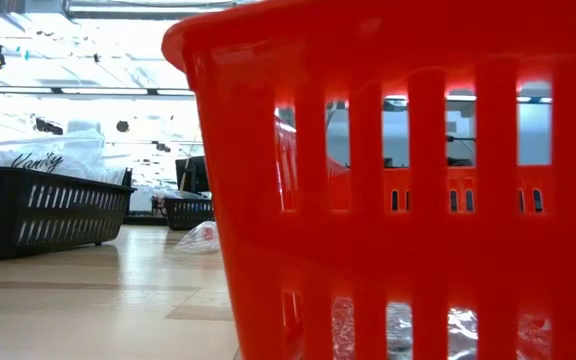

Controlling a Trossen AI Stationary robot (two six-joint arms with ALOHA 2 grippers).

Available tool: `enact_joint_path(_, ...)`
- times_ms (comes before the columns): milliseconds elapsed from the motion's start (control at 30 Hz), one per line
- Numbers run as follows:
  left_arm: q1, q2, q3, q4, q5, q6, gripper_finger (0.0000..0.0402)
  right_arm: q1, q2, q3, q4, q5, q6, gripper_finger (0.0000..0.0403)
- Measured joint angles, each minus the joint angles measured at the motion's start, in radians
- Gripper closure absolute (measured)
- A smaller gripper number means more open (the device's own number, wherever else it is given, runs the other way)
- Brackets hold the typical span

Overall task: Pick & Place Travel size toiletries
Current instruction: Put the nail cutter into the left red bin

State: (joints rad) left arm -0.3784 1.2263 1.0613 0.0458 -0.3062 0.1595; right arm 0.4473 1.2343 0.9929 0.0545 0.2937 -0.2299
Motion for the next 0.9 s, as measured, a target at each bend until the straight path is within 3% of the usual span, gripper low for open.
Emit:
enact_joint_path(233, -0.008, -0.03, -0.097, 0.006, -0.038, -0.086, 0.0196, 0.084, 0.227, 0.071, -0.194, -0.143, -0.081, 0.0368)
enact_joint_path(633, -0.016, -0.029, -0.161, 0.041, -0.038, -0.181, 0.021, 0.172, 0.626, 0.443, -0.71, -0.168, -0.423, 0.0364)
enact_joint_path(767, -0.029, -0.029, -0.161, 0.041, -0.038, -0.187, 0.0211, 0.17, 0.701, 0.511, -0.791, -0.201, -0.53, 0.0363)
enact_joint_path(900, -0.049, -0.029, -0.161, 0.046, -0.038, -0.195, 0.0209, 0.164, 0.734, 0.545, -0.76, -0.282, -0.539, 0.0363)
